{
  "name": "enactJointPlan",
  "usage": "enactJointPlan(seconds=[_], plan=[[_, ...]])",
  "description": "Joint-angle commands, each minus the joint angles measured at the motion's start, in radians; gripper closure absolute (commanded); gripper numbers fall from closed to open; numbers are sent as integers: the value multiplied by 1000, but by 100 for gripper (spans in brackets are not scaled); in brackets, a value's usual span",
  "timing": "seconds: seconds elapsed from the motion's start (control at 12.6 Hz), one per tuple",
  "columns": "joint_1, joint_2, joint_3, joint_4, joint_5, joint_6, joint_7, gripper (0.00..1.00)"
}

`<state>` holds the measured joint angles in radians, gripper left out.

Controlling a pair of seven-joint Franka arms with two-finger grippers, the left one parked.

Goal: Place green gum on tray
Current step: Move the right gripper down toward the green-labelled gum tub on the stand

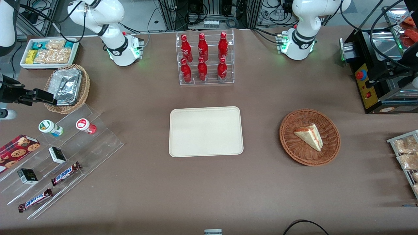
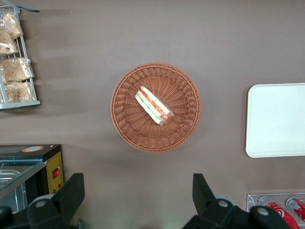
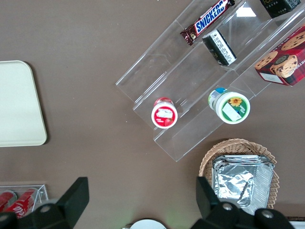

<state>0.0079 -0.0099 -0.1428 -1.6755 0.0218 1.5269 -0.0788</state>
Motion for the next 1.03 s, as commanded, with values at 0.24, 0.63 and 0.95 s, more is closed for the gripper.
enactJointPlan(seconds=[0.24,0.63,0.95], plan=[[6,13,0,20,-46,-22,-81,0],[-32,15,-9,-88,-48,99,-276,0],[-83,15,-12,-159,-54,238,-649,0]])
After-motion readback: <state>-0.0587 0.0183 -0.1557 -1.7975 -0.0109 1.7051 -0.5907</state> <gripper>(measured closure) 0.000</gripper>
